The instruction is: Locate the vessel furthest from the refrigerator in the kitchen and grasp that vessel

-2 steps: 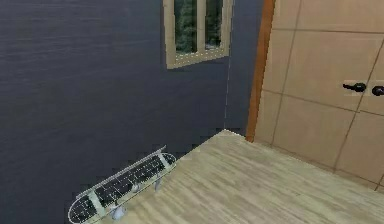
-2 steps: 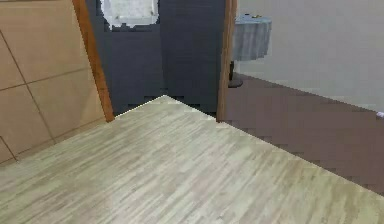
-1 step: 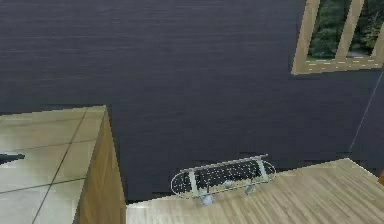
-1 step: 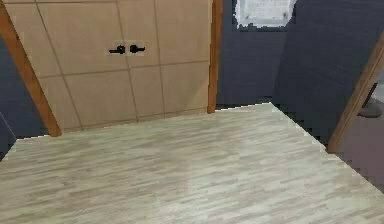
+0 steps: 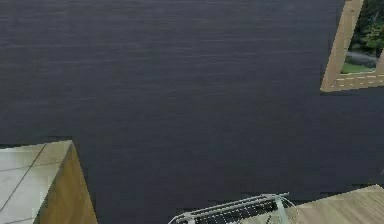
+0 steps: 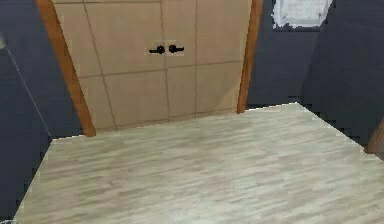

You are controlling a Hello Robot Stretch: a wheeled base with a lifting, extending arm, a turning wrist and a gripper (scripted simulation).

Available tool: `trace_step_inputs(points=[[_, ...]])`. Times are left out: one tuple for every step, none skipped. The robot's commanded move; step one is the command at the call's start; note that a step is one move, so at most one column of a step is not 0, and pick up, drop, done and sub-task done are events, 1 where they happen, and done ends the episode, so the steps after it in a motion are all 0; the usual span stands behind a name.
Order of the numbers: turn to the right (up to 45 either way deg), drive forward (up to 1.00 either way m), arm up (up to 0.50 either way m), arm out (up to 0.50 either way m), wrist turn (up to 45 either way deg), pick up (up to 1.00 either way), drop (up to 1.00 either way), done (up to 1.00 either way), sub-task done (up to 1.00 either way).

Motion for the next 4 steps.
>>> trace_step_inputs(points=[[45.0,0.0,0.0,0.0,0.0,0.0,0.0,0.0,0.0],[45.0,0.0,0.0,0.0,0.0,0.0,0.0,0.0,0.0],[45.0,0.0,0.0,0.0,0.0,0.0,0.0,0.0,0.0],[21.0,0.0,0.0,0.0,0.0,0.0,0.0,0.0,0.0]])
